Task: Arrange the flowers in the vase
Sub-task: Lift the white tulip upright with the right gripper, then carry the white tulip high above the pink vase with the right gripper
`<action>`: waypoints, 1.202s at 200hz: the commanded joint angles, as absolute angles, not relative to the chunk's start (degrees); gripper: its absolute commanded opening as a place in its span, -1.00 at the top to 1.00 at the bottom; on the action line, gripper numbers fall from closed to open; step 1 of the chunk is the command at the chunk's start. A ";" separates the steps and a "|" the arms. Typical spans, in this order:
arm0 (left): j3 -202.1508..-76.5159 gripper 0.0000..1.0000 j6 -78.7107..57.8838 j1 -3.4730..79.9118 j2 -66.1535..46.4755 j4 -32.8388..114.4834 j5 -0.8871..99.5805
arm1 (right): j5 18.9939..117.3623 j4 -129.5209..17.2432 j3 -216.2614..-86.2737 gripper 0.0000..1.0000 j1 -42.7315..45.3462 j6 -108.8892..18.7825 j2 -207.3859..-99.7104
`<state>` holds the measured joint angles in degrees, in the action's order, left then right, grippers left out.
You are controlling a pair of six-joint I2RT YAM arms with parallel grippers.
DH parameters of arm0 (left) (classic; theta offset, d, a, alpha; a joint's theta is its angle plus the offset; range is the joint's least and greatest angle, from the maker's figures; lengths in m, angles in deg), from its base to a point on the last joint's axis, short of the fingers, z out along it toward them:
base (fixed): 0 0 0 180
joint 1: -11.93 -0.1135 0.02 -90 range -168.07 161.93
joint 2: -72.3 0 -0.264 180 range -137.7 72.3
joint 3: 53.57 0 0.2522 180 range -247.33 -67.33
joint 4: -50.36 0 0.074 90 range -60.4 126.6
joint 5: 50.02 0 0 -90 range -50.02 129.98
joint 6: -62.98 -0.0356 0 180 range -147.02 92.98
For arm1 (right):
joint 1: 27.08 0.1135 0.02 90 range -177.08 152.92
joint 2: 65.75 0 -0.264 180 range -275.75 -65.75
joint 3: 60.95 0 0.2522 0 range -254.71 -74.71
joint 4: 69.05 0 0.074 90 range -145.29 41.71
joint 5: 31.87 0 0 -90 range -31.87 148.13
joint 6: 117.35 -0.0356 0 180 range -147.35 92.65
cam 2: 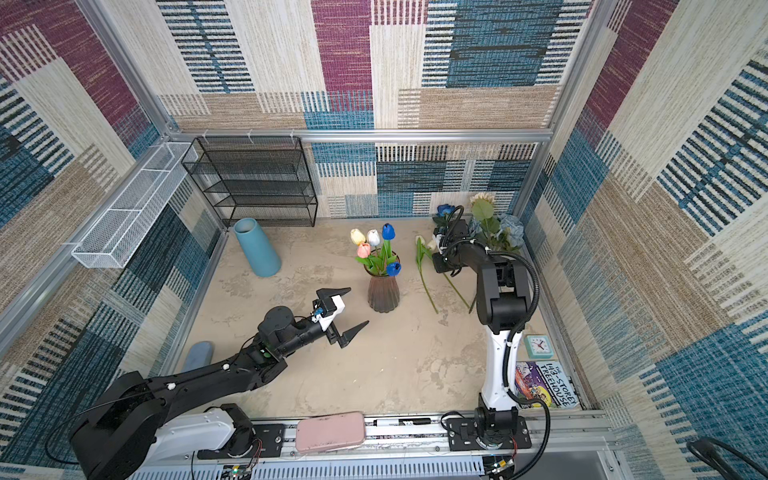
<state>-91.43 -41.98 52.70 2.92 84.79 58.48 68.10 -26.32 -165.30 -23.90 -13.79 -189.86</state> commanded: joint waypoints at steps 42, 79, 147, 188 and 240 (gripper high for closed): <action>-91.16 -0.98 -42.06 52.71 3.11 87.40 58.78 | 69.99 -27.28 -166.10 0.80 -22.35 -12.07 -190.87; -90.71 -0.98 -42.35 52.71 3.48 87.58 58.12 | 73.13 -30.08 -165.44 0.90 -21.80 -11.97 -188.35; -90.54 -0.97 -42.58 52.71 5.28 87.07 57.47 | 77.00 -32.75 -165.08 1.00 -21.63 -15.53 -179.92; -90.54 -0.98 -41.73 52.71 8.39 87.14 56.61 | 82.28 -40.04 -161.17 1.00 -21.63 -23.40 -168.13; -89.75 -0.98 -40.43 52.71 10.96 88.88 55.79 | 97.74 -73.20 -143.72 1.00 -21.04 -41.20 -148.11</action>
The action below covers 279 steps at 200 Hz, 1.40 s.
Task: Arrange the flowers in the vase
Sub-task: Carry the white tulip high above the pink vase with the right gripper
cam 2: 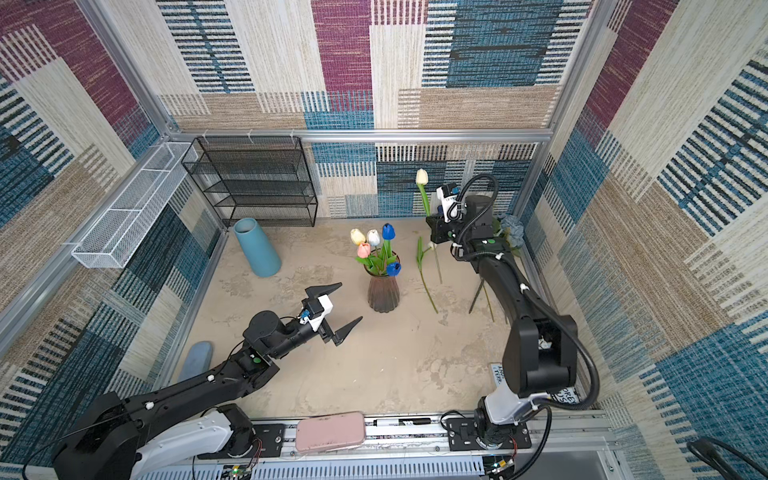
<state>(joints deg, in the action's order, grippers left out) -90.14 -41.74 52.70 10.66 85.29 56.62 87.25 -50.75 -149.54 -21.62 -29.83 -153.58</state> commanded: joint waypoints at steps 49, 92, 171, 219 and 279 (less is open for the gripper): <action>-89.42 -0.97 -38.87 52.71 9.95 91.01 56.32 | 105.74 -109.08 -132.90 1.00 -18.42 -54.50 -143.41; -89.83 -0.98 -38.85 52.71 9.12 91.14 56.53 | 105.19 -118.15 -133.19 1.00 -13.13 -54.78 -145.96; -89.40 -0.98 -39.13 52.71 9.17 90.39 56.06 | 102.49 -122.16 -131.82 1.00 -12.13 -51.13 -150.58; -89.50 -0.98 -39.56 52.71 8.19 90.13 56.06 | 102.42 -122.66 -129.44 1.00 -11.98 -48.95 -152.76; -89.72 -0.98 -39.76 52.71 7.40 90.30 56.06 | 103.28 -124.04 -128.58 1.00 -11.94 -48.35 -155.70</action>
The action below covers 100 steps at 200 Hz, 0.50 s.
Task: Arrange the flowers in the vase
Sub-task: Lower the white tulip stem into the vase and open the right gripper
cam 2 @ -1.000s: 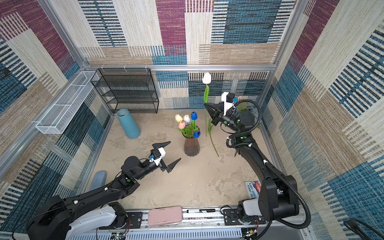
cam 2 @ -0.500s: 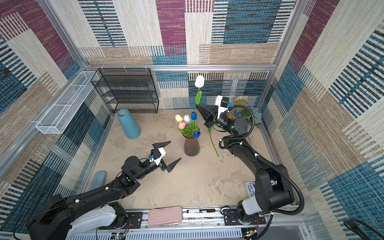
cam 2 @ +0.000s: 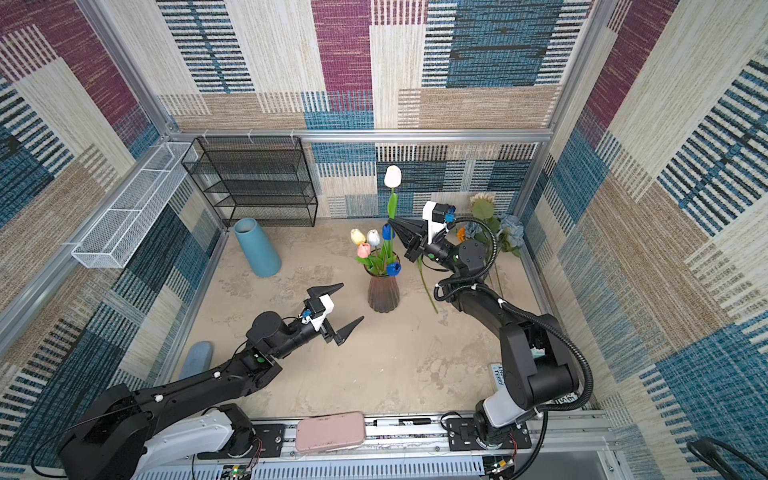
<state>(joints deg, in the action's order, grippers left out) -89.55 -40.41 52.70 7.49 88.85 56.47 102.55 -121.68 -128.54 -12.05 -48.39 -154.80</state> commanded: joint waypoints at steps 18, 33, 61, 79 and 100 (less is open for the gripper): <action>-89.83 -0.97 -40.01 52.71 7.20 90.22 56.06 | 103.70 -123.66 -128.52 1.00 -11.88 -47.69 -156.19; -89.83 -0.98 -40.02 52.71 7.20 90.13 56.06 | 103.68 -122.01 -128.15 1.00 -11.87 -45.93 -156.15; -89.75 -0.98 -40.21 52.71 7.01 90.13 55.88 | 102.81 -119.38 -126.07 1.00 -11.87 -42.27 -155.29; -89.75 -0.97 -40.35 52.71 6.75 90.26 55.87 | 103.47 -117.41 -125.25 1.00 -11.83 -40.49 -154.93; -89.75 -0.98 -40.38 52.71 6.56 90.82 55.97 | 104.49 -116.44 -123.53 0.97 -11.77 -38.17 -154.33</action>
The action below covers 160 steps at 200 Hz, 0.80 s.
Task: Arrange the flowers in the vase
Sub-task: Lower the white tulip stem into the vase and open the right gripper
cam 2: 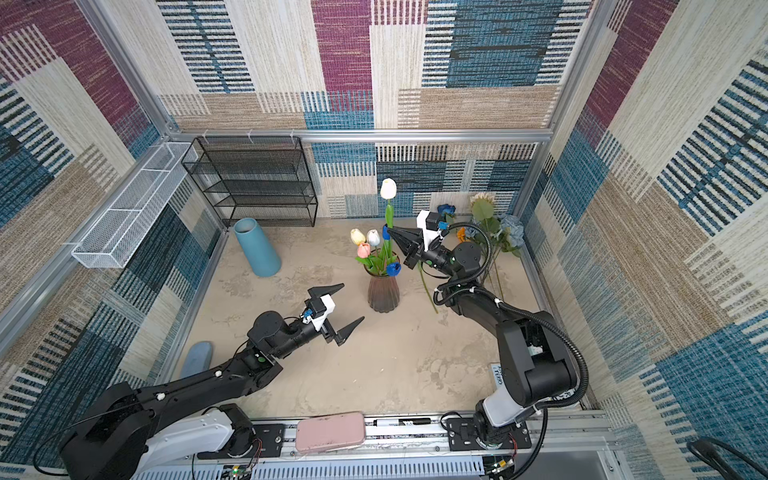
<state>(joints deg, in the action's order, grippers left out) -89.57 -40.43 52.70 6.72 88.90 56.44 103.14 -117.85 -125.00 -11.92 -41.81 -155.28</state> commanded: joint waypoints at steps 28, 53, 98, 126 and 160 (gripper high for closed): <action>-89.83 -0.97 -40.55 52.71 6.32 90.90 56.05 | 103.26 -113.88 -122.37 0.73 -11.64 -35.66 -153.83; -89.77 -0.97 -40.48 52.69 6.31 90.92 56.02 | 101.84 -113.22 -121.49 0.38 -11.69 -35.26 -153.16; -89.33 -0.98 -40.33 52.71 6.30 91.18 55.97 | 98.12 -109.53 -121.56 -0.12 -11.66 -33.98 -151.41; -89.13 -0.98 -40.44 52.69 6.41 91.18 55.73 | 96.25 -105.75 -122.32 -0.42 -11.69 -32.82 -150.92; -89.12 -0.98 -40.45 52.71 6.46 91.27 55.80 | 94.80 -100.37 -124.84 -0.65 -11.69 -32.98 -148.33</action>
<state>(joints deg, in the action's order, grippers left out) -89.22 -40.45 52.70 6.33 89.20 56.40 96.80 -104.39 -122.81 -11.68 -33.31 -150.26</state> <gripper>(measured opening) 0.988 0.804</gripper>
